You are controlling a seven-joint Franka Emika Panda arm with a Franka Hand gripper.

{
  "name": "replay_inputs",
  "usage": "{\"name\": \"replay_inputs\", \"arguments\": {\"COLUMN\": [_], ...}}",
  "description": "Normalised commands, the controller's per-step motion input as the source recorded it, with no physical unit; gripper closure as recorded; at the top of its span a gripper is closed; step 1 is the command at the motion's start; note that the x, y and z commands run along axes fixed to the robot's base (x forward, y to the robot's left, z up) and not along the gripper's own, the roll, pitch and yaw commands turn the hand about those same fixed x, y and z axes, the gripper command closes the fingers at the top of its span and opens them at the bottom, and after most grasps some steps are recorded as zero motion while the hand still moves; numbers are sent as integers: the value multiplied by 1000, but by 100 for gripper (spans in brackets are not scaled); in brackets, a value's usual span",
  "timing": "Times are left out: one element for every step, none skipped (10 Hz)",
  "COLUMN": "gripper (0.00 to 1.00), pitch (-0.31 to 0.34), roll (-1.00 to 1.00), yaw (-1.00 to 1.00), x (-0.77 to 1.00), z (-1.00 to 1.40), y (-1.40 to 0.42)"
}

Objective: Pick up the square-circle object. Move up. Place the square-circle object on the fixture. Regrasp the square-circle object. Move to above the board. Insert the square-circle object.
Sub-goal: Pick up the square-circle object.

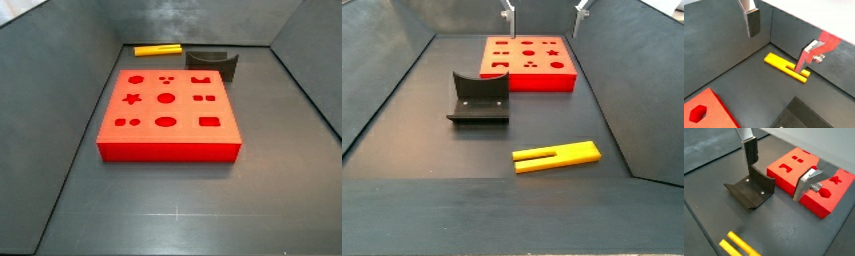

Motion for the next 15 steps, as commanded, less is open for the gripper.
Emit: {"name": "replay_inputs", "arguments": {"gripper": [0,0,0,0,0,0,0,0,0,0,0,0,0,0,0], "pitch": [-13,0,0,0,0,66,123,109,80,36,16,0,0,0,0], "roll": [-59,-16,0,0,0,0,-6,0,-6,-6,-7,0,0,0,0], "yaw": [-729,-946,-977,-1000,-900,-791,-654,-637,-626,-511,-460,-757,-1000,-1000,-1000], "x": [111,123,60,11,0,-129,-260,-257,-246,-260,-266,-54,0,0,0], "z": [-229,-280,-277,-280,-331,-366,-451,-423,-360,-271,-237,-151,-143,-154,-169], "y": [174,20,0,0,71,151,291,303,314,420,463,186,0,0,0]}}
